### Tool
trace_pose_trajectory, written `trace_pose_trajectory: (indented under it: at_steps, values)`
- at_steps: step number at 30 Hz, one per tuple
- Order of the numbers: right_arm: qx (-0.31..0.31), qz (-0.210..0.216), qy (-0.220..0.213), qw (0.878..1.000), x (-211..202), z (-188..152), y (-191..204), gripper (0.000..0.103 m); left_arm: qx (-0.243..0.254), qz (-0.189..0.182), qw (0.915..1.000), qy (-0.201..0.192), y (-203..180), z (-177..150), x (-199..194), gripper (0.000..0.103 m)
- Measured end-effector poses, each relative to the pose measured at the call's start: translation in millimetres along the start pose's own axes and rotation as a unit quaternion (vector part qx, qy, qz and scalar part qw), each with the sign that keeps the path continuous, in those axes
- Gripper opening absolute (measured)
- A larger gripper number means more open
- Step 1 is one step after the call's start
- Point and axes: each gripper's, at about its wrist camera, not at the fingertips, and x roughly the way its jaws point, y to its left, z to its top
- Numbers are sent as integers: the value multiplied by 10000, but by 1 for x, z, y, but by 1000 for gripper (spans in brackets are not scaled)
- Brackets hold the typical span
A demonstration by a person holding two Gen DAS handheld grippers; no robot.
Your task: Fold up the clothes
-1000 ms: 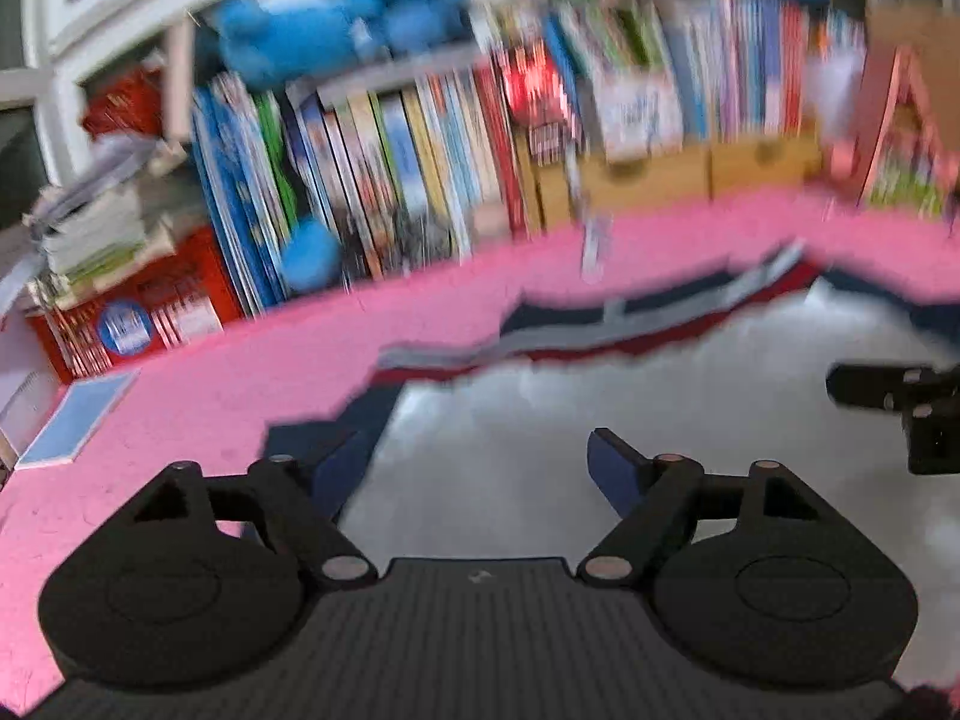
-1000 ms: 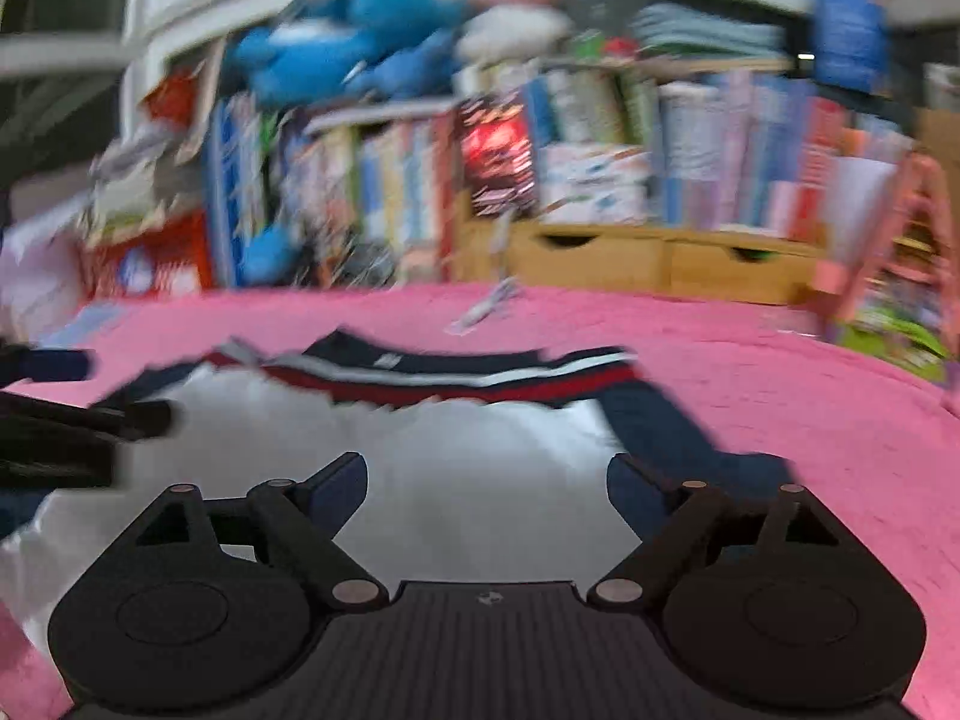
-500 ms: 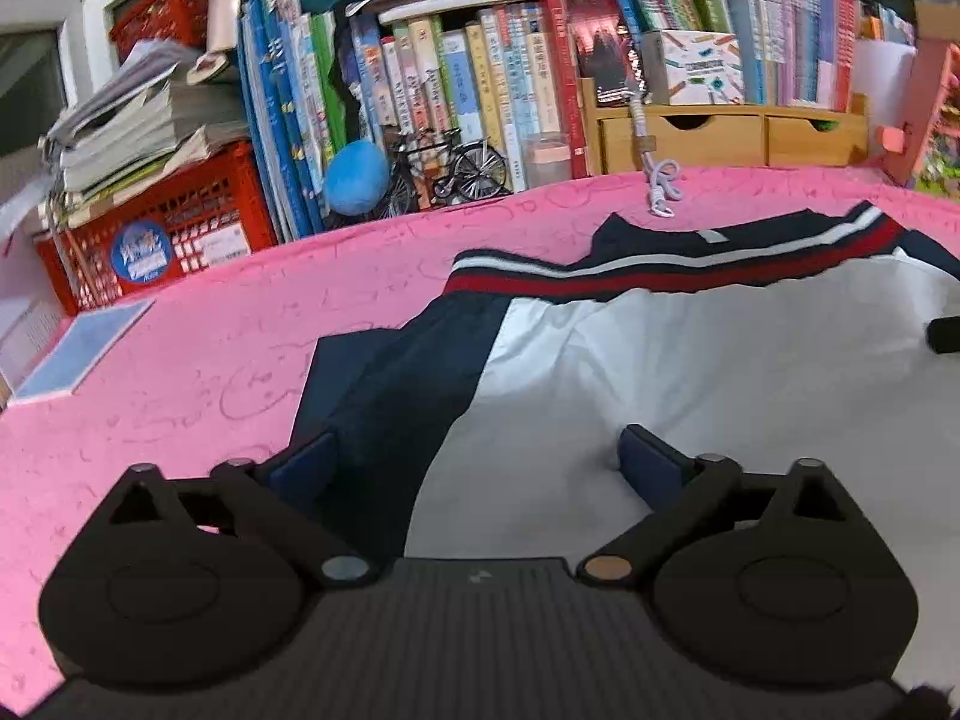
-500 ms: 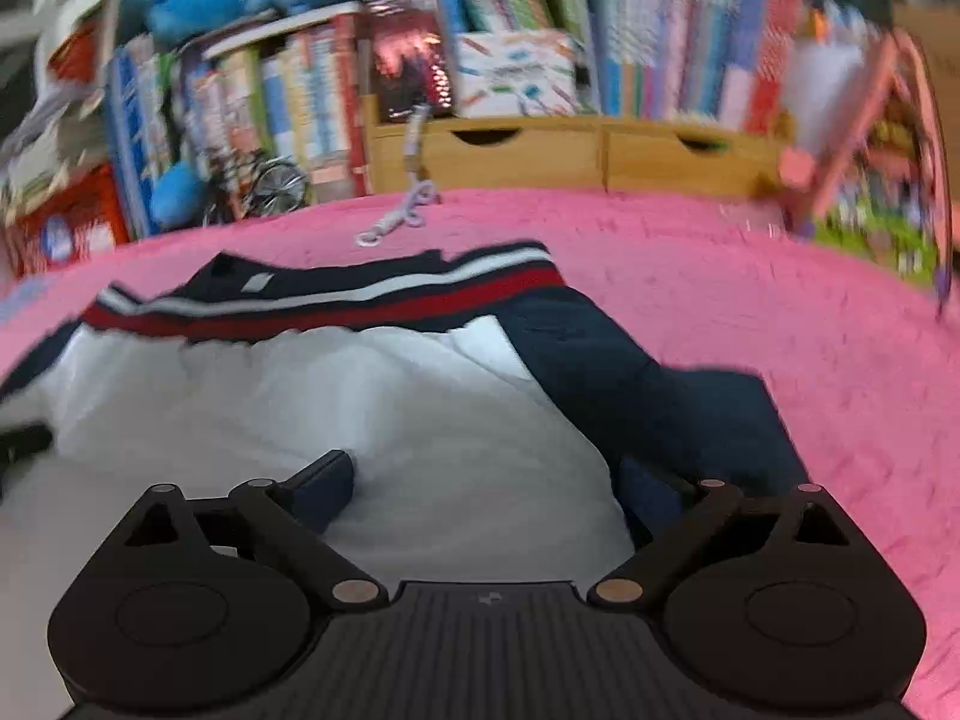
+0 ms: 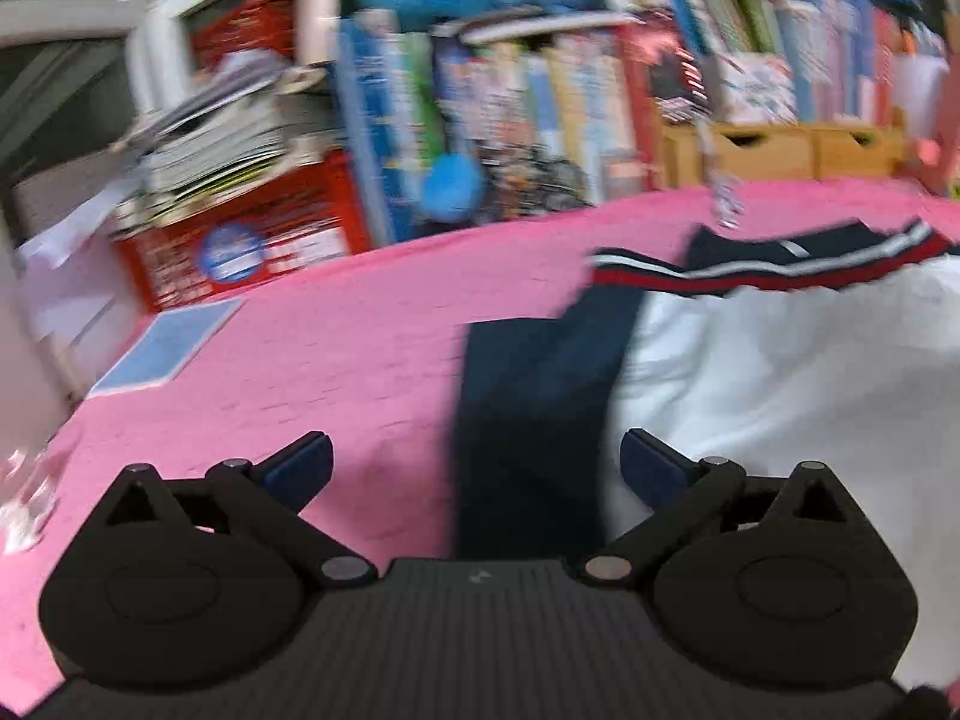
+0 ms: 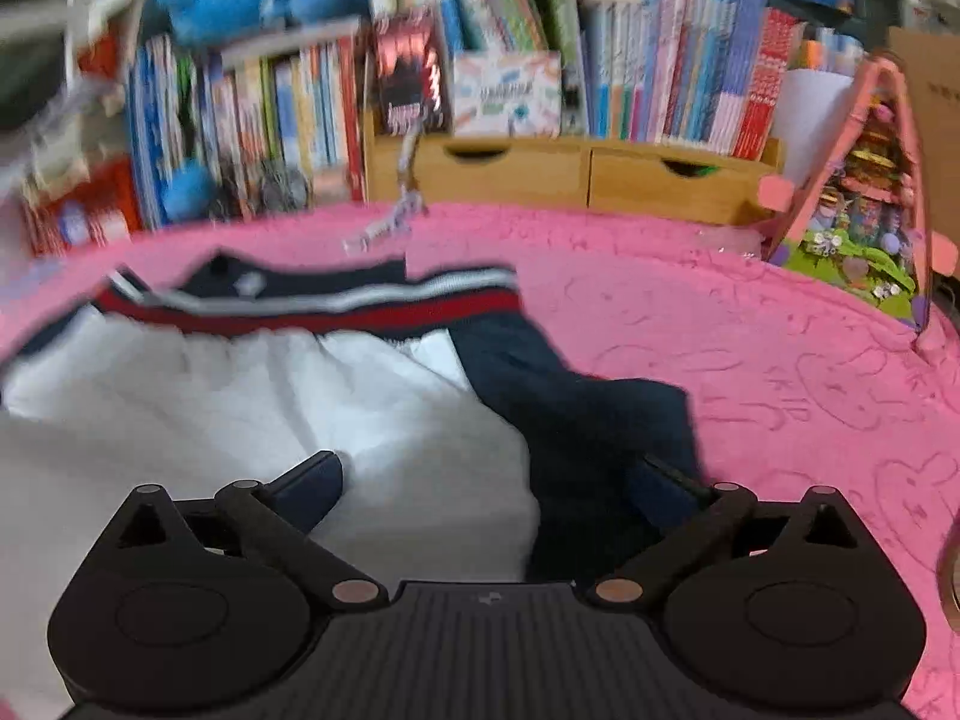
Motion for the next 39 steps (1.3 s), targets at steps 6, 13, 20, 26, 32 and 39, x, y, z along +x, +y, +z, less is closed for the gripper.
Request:
trace_pose_trajectory:
  at_steps: [6, 13, 20, 26, 32, 39]
  values:
    - [645, 434, -655, 9948, -58, -14, -16, 101, -302, -29, 9991, -298, 7, -8, -31, 97]
    - [-253, 420, -277, 9984, -76, -45, 6, 88, 758, 525, 9957, -118, -32, -30, -25, 100]
    - [599, -493, -269, 9966, -101, -68, -54, 74, 275, 1045, 9939, -214, -11, -39, -44, 100]
    - [1684, 10, -407, 9849, -142, -99, -70, 69, 343, 117, 9925, -1171, -76, -15, -98, 102]
    - [1431, -16, -375, 9890, -142, -99, -46, 72, 721, -479, 9900, -1116, -154, -17, -98, 103]
    - [1629, 514, -521, 9839, -146, -94, -25, 75, 1014, -306, 9921, -678, -185, -37, -75, 103]
